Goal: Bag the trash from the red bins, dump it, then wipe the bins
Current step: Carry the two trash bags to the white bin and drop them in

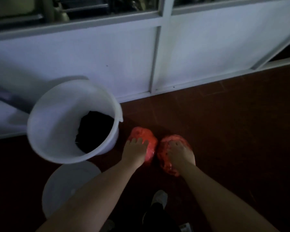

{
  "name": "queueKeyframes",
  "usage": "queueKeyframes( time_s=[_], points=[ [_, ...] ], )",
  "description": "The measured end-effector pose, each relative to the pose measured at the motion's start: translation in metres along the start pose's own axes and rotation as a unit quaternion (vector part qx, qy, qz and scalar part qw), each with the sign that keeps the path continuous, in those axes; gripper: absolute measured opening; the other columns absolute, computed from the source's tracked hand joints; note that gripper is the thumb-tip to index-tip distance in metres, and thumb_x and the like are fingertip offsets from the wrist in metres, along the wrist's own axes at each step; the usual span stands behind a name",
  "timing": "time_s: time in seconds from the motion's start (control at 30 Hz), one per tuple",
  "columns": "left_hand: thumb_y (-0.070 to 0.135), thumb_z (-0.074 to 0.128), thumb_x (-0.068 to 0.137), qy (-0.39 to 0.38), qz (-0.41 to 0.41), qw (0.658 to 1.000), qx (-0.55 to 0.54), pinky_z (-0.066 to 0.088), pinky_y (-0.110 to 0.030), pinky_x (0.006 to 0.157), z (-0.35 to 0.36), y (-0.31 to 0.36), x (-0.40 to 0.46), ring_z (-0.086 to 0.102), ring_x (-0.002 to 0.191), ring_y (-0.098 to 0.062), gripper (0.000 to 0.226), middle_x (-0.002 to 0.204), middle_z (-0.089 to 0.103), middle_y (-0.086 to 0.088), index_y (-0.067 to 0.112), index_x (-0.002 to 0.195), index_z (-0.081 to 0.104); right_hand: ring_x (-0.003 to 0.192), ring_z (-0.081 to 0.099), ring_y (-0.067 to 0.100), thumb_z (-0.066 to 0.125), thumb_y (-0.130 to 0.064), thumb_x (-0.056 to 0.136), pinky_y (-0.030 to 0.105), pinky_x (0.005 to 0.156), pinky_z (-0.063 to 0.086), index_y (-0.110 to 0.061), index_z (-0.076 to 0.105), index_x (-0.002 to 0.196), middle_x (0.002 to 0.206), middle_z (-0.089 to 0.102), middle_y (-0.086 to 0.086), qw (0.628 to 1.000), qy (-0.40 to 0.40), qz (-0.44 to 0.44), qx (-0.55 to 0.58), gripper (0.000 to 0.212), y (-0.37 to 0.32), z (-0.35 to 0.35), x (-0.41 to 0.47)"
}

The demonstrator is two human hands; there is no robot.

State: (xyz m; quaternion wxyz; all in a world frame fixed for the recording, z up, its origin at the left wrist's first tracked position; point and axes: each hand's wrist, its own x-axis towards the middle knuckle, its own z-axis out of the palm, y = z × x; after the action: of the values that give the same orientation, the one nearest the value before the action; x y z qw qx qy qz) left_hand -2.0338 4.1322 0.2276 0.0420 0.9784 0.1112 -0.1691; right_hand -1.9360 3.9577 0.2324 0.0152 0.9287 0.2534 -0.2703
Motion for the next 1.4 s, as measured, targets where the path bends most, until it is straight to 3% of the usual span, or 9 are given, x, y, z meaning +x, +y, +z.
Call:
queueKeyframes(
  time_s=[0.3,0.5,0.67,0.8,0.9,1.0,1.1,1.27,1.4],
  points=[
    [0.032,0.049,0.091,-0.050,0.045,0.996,0.066,0.044,-0.042,0.089,0.053,0.029,0.081,0.053,0.115,-0.031,0.049,0.131,0.050,-0.006,0.026,0.139,0.043,0.125,0.053,0.028,0.044,-0.036,0.100,0.038,0.096,0.044,-0.025,0.045,0.142,0.144,0.048,0.004,0.985,-0.018,0.132,0.107,0.044,0.084,0.069,0.035],
    [0.023,0.073,0.077,-0.039,0.079,0.991,0.100,0.052,-0.046,0.071,0.132,0.004,0.134,0.061,0.093,-0.040,0.049,0.116,0.061,-0.015,0.017,0.124,0.063,0.121,0.054,0.029,0.045,-0.032,0.100,0.037,0.090,0.044,-0.026,0.042,0.140,0.140,0.049,0.005,0.968,-0.028,0.195,0.156,0.041,0.097,0.152,0.073],
    [0.033,0.056,0.091,-0.099,0.079,0.987,0.102,0.047,-0.052,0.091,0.201,-0.025,0.184,0.044,0.124,-0.041,0.058,0.151,0.032,-0.013,0.030,0.145,0.038,0.124,0.052,0.031,0.048,-0.026,0.098,0.041,0.094,0.046,-0.024,0.035,0.145,0.144,0.045,0.007,0.953,-0.035,0.242,0.177,0.049,0.099,0.214,0.112],
    [0.037,0.046,0.097,-0.129,0.084,0.983,0.095,0.043,-0.052,0.098,0.241,-0.042,0.210,0.034,0.132,-0.040,0.060,0.158,0.013,-0.011,0.035,0.151,0.021,0.128,0.049,0.030,0.052,-0.022,0.096,0.041,0.089,0.050,-0.031,0.019,0.154,0.157,0.028,0.005,0.934,-0.034,0.300,0.190,0.068,0.105,0.252,0.145],
    [0.035,0.042,0.098,-0.144,0.097,0.980,0.097,0.048,-0.048,0.091,0.254,-0.052,0.224,0.046,0.121,-0.037,0.055,0.148,0.030,-0.011,0.029,0.151,0.026,0.127,0.051,0.029,0.050,-0.017,0.095,0.039,0.081,0.050,-0.037,0.007,0.156,0.164,0.011,0.004,0.924,-0.036,0.339,0.175,0.077,0.114,0.270,0.168],
    [0.023,0.048,0.094,-0.161,0.119,0.979,0.049,0.051,-0.045,0.080,0.258,-0.059,0.234,0.058,0.102,-0.034,0.039,0.118,0.047,-0.010,0.014,0.132,0.047,0.117,0.059,0.032,0.045,-0.016,0.095,0.038,0.076,0.043,-0.030,0.025,0.152,0.152,0.036,0.007,0.921,-0.037,0.339,0.187,0.062,0.124,0.283,0.182],
    [0.014,0.049,0.092,-0.146,0.145,0.978,0.025,0.051,-0.048,0.079,0.259,-0.058,0.239,0.058,0.093,-0.035,0.027,0.109,0.048,-0.013,0.006,0.117,0.054,0.112,0.061,0.034,0.043,-0.016,0.096,0.037,0.075,0.041,-0.023,0.044,0.139,0.135,0.051,0.009,0.921,-0.028,0.328,0.207,0.043,0.125,0.289,0.189],
    [0.011,0.050,0.091,-0.106,0.181,0.976,0.056,0.051,-0.044,0.073,0.257,-0.058,0.238,0.059,0.092,-0.034,0.027,0.110,0.052,-0.014,0.007,0.117,0.057,0.129,0.049,0.030,0.057,-0.012,0.094,0.035,0.074,0.040,-0.034,0.023,0.154,0.162,0.015,0.003,0.913,-0.021,0.358,0.192,0.072,0.124,0.286,0.196],
    [0.010,0.051,0.091,-0.099,0.181,0.978,0.019,0.053,-0.043,0.071,0.262,-0.056,0.241,0.058,0.094,-0.032,0.028,0.111,0.051,-0.011,0.009,0.119,0.055,0.123,0.057,0.033,0.048,-0.022,0.100,0.039,0.086,0.046,-0.025,0.035,0.151,0.146,0.046,0.009,0.907,-0.059,0.344,0.237,0.053,0.133,0.287,0.202]
  ],
)
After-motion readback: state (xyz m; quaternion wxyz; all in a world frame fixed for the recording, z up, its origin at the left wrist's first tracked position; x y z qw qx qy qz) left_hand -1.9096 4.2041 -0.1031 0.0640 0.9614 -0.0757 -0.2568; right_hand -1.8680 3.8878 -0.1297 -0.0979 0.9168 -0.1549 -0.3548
